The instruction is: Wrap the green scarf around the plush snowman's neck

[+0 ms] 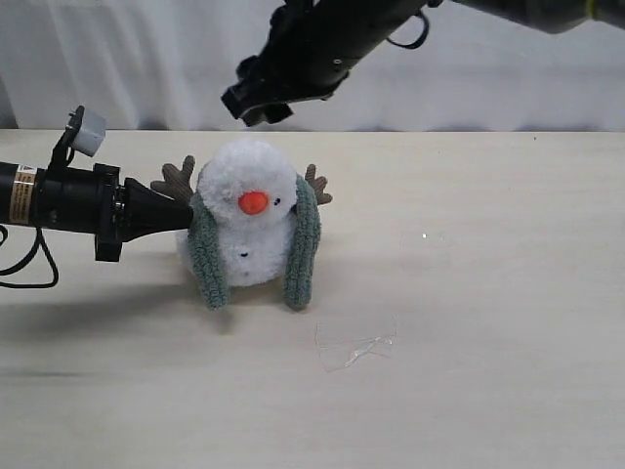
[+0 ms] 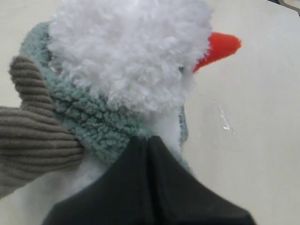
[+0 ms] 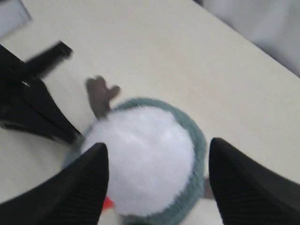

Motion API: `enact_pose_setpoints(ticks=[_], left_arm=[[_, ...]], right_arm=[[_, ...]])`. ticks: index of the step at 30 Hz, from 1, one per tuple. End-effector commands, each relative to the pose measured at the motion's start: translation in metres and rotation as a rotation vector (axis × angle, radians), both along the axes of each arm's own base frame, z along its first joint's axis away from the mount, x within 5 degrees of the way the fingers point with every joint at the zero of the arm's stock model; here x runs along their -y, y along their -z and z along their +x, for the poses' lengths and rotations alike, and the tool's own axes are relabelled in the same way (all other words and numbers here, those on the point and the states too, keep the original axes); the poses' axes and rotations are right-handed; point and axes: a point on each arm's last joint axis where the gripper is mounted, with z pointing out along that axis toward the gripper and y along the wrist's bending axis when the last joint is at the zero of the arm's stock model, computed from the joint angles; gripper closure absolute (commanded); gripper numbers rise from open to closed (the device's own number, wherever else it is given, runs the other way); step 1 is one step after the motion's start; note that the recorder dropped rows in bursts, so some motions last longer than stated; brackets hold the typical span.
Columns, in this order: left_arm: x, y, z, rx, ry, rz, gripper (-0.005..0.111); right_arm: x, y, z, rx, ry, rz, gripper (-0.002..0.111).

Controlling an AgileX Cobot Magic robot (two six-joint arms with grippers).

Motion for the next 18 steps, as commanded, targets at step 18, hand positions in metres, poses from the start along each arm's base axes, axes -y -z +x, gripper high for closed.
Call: enact_pose_setpoints(ticks=[18], left_arm=[[0.0, -0.004, 0.001, 0.012, 0.005, -0.024, 0.107]], right_arm=[[0.044, 0.129, -0.01, -0.084, 0.214, 0.115, 0.062]])
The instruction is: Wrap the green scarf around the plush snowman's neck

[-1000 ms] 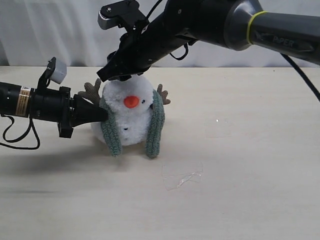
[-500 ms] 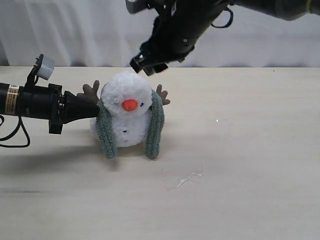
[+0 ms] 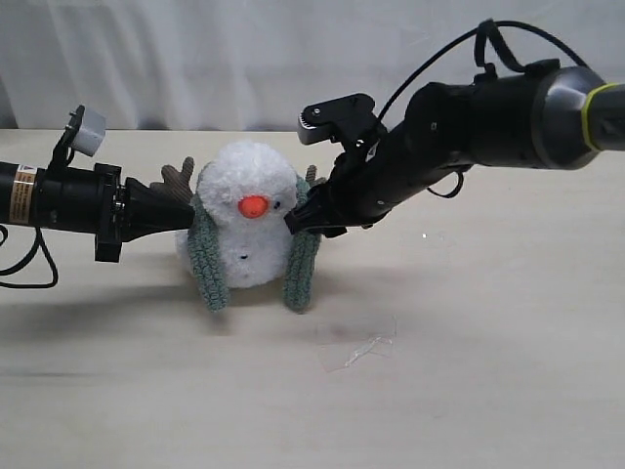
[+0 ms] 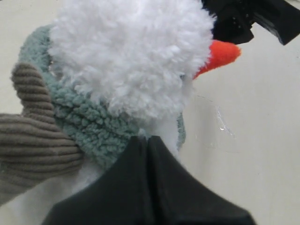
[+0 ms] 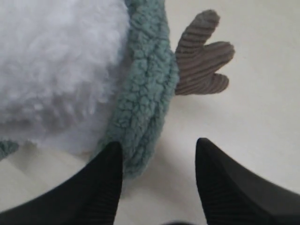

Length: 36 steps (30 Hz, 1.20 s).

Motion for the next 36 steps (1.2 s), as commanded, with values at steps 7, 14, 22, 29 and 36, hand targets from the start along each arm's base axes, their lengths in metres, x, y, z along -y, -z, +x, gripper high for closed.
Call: enact_pose_setpoints(ticks=[7, 14, 22, 29, 36], left_arm=[[-0.001, -0.003, 0.001, 0.01, -0.005, -0.017, 0.107], [-0.001, -0.004, 0.002, 0.012, -0.014, -0.025, 0.107], [-0.001, -0.004, 0.003, 0.013, -0.025, -0.031, 0.107], [-0.002, -0.003, 0.005, 0.015, -0.052, -0.018, 0.107], [-0.003, -0.002, 0.007, 0.016, -0.07, -0.009, 0.107]], right_arm=[[-0.005, 0.02, 0.0, -0.008, 0.024, 0.093, 0.062], [-0.011, 0.025, -0.004, -0.076, -0.004, 0.15, 0.062], [-0.013, 0.023, -0.004, -0.083, 0.007, 0.189, 0.084], [-0.015, 0.022, -0.006, -0.113, 0.008, 0.213, 0.104], [-0.023, 0.018, -0.015, -0.225, -0.046, 0.282, 0.104]])
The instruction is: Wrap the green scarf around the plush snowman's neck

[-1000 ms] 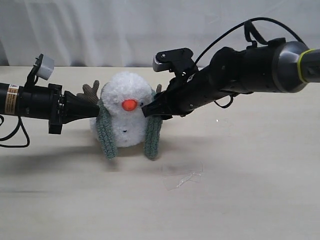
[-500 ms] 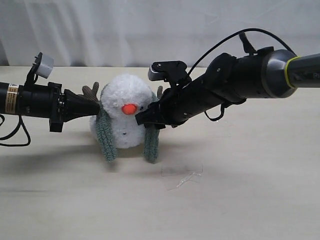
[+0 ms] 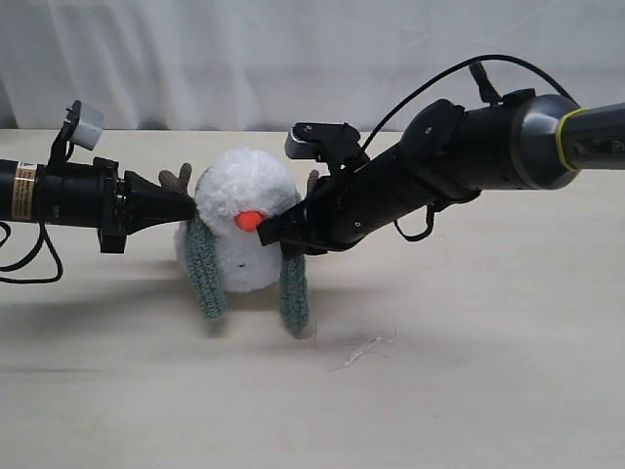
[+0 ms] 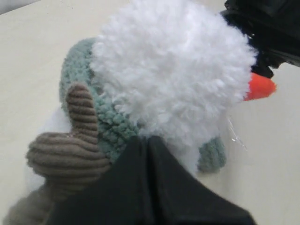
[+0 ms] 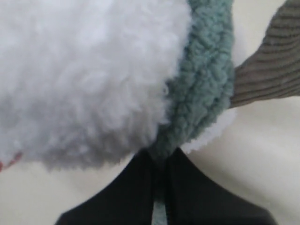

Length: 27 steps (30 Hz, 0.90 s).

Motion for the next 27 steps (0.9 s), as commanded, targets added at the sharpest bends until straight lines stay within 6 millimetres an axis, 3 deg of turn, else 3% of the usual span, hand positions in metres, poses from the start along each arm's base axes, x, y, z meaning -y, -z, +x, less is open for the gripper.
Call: enact_pose_setpoints(ticks=[1, 5, 16, 20, 21, 23, 27], left_arm=[[-0.002, -0.001, 0.003, 0.008, -0.024, 0.007, 0.107], [-0.002, -0.001, 0.003, 0.008, -0.03, 0.005, 0.107], [-0.002, -0.002, 0.004, -0.004, -0.044, -0.011, 0.107], [-0.002, -0.003, 0.005, -0.004, -0.05, -0.016, 0.107], [-0.002, -0.003, 0.005, -0.004, -0.05, -0.016, 0.107], [-0.002, -0.003, 0.005, -0.004, -0.05, -0.016, 0.107], [-0.002, -0.002, 0.004, -0.004, -0.048, -0.014, 0.107]], right_arm=[[-0.005, -0.005, -0.007, -0.065, -0.061, 0.066, 0.104], [-0.005, -0.007, -0.007, -0.065, -0.084, 0.088, 0.104], [0.01, -0.012, 0.011, -0.051, 0.068, 0.181, 0.103], [0.008, -0.012, 0.006, -0.066, -0.002, 0.182, 0.084], [0.007, -0.013, 0.003, -0.083, -0.028, 0.187, 0.071], [0.006, -0.013, 0.001, -0.1, -0.044, 0.193, 0.061], [0.008, -0.011, 0.0, -0.094, -0.075, 0.16, 0.051]])
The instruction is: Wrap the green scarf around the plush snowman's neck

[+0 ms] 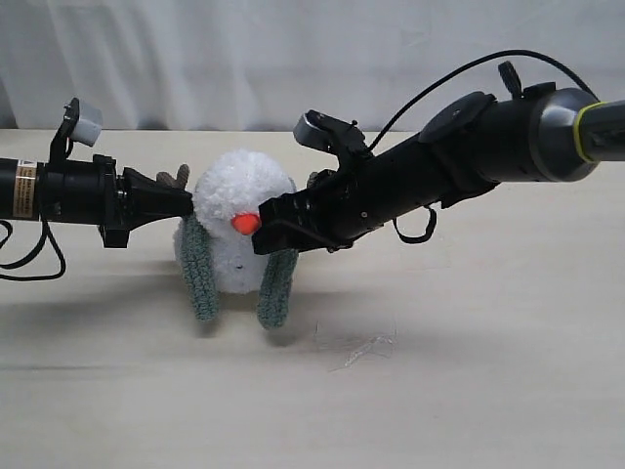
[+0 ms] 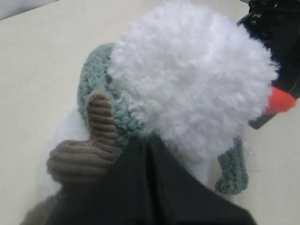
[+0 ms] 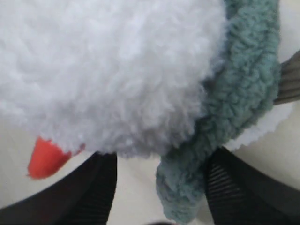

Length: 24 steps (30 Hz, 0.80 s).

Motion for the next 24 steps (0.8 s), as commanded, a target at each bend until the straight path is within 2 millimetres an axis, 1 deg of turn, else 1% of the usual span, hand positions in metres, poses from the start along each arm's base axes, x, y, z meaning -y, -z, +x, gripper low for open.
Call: enact_pose_setpoints(ticks=[1, 3, 8, 11, 13, 14, 15, 18, 19, 20, 22, 24], left_arm=[[-0.001, -0.002, 0.002, 0.0, -0.012, -0.009, 0.107], [-0.001, -0.002, 0.002, 0.0, -0.012, -0.009, 0.107], [-0.002, -0.004, 0.002, 0.011, -0.019, 0.003, 0.107], [-0.002, -0.007, 0.002, 0.019, -0.024, 0.006, 0.107], [-0.003, -0.015, 0.002, 0.045, -0.033, 0.018, 0.107], [-0.004, -0.022, 0.003, 0.065, -0.052, 0.045, 0.107], [-0.006, -0.028, 0.003, 0.07, -0.076, 0.064, 0.107], [-0.013, -0.043, 0.004, 0.067, -0.175, 0.161, 0.107], [-0.017, -0.053, 0.002, 0.066, -0.235, 0.201, 0.107], [-0.018, -0.056, 0.0, 0.073, -0.257, 0.215, 0.107], [-0.021, -0.063, -0.005, 0.085, -0.327, 0.227, 0.107], [-0.025, -0.07, -0.011, 0.099, -0.401, 0.235, 0.107]], right_arm=[[0.004, -0.002, 0.001, 0.042, -0.036, -0.041, 0.05], [0.007, -0.005, 0.003, 0.078, -0.025, -0.085, 0.045], [0.018, -0.024, -0.001, 0.158, -0.041, -0.189, 0.029], [0.022, -0.033, -0.003, 0.19, -0.05, -0.223, 0.029], [0.024, -0.044, -0.005, 0.216, -0.04, -0.22, 0.029], [0.025, -0.055, -0.008, 0.247, -0.037, -0.215, 0.033], [0.026, -0.061, -0.009, 0.263, -0.037, -0.212, 0.036], [0.032, -0.084, -0.016, 0.335, -0.034, -0.217, 0.053], [0.036, -0.097, -0.02, 0.382, -0.032, -0.232, 0.063], [0.038, -0.104, -0.022, 0.408, -0.028, -0.236, 0.069], [0.042, -0.117, -0.025, 0.461, -0.008, -0.245, 0.079], [0.046, -0.13, -0.03, 0.504, 0.004, -0.242, 0.085]])
